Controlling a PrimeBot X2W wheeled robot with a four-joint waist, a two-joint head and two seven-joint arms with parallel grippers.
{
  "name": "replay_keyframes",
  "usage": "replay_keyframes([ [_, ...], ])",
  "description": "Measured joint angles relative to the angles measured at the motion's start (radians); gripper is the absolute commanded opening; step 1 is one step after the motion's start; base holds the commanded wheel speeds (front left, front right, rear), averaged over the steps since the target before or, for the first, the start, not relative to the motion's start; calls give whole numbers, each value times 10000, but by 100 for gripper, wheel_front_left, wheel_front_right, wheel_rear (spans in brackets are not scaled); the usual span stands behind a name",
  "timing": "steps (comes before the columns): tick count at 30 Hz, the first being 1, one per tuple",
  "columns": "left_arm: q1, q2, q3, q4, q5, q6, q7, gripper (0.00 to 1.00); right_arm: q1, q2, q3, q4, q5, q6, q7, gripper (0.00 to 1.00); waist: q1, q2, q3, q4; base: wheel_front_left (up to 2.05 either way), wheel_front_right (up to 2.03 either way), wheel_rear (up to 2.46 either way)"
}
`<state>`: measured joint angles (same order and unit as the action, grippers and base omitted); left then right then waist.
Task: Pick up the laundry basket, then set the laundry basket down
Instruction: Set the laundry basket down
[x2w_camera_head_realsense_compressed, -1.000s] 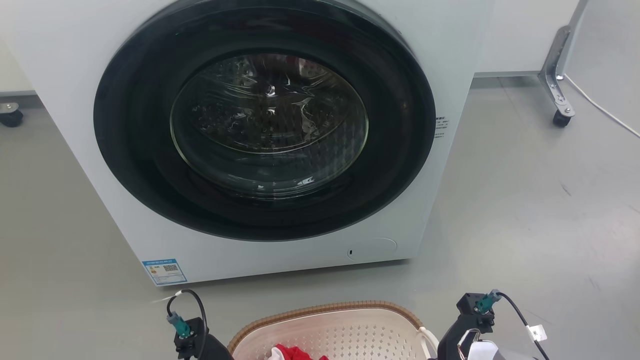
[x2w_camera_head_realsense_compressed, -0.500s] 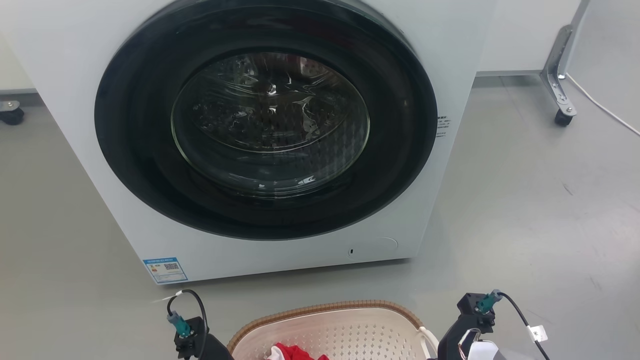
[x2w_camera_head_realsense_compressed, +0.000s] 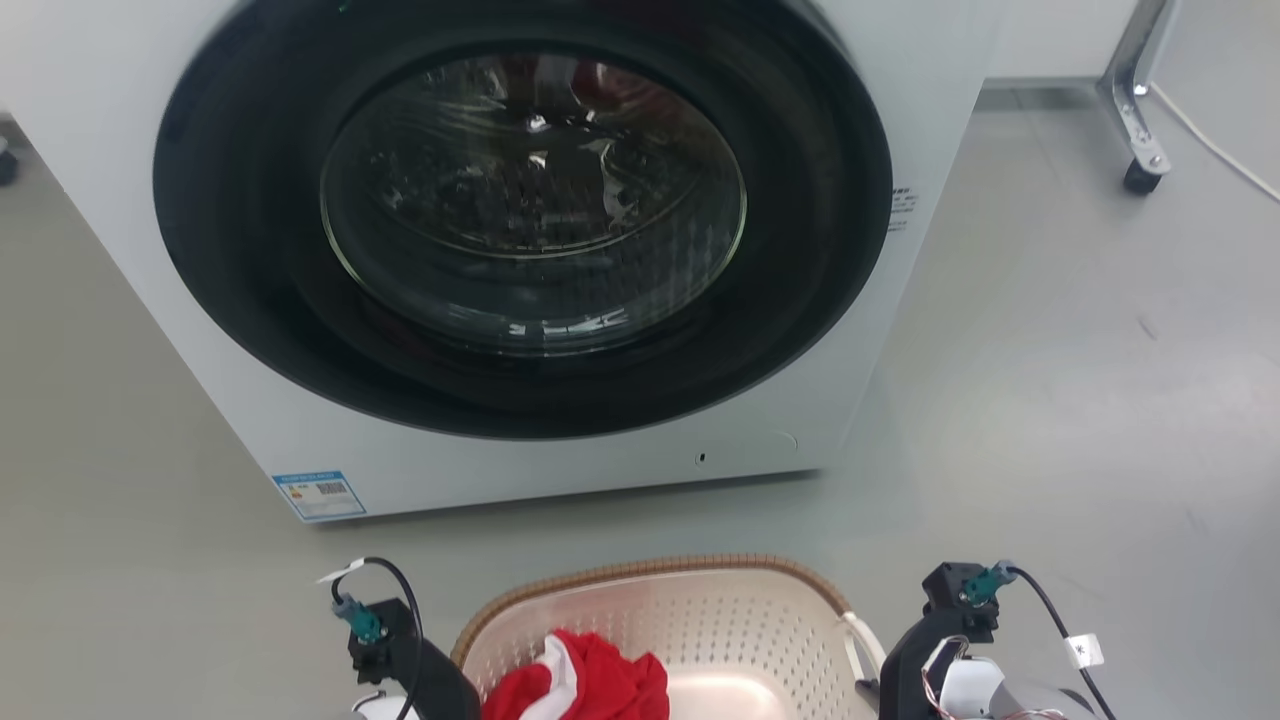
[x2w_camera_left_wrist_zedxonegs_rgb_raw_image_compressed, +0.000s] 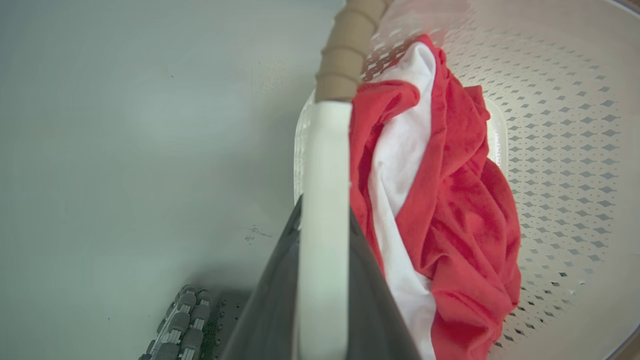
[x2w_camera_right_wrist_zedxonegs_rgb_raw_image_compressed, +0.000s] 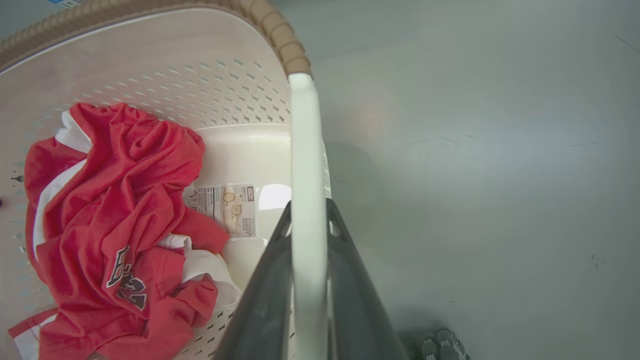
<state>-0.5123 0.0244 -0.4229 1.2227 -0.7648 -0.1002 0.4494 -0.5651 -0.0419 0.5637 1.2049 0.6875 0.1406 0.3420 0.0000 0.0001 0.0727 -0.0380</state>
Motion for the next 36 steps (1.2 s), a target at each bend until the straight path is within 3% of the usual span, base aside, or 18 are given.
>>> replay_keyframes([
  [13,-641,-19,-104,-320,144,395,-1375,0,-606,-136,23,-288,-109,-6,-1248,0,1,1,1631,-21,0,0,0],
  [36,-2009,109,-203,-755,744,654,-3465,0,-1763,-462,433,-913,-823,-8,-3588,0,3,1,4704,-77,0,0,0],
])
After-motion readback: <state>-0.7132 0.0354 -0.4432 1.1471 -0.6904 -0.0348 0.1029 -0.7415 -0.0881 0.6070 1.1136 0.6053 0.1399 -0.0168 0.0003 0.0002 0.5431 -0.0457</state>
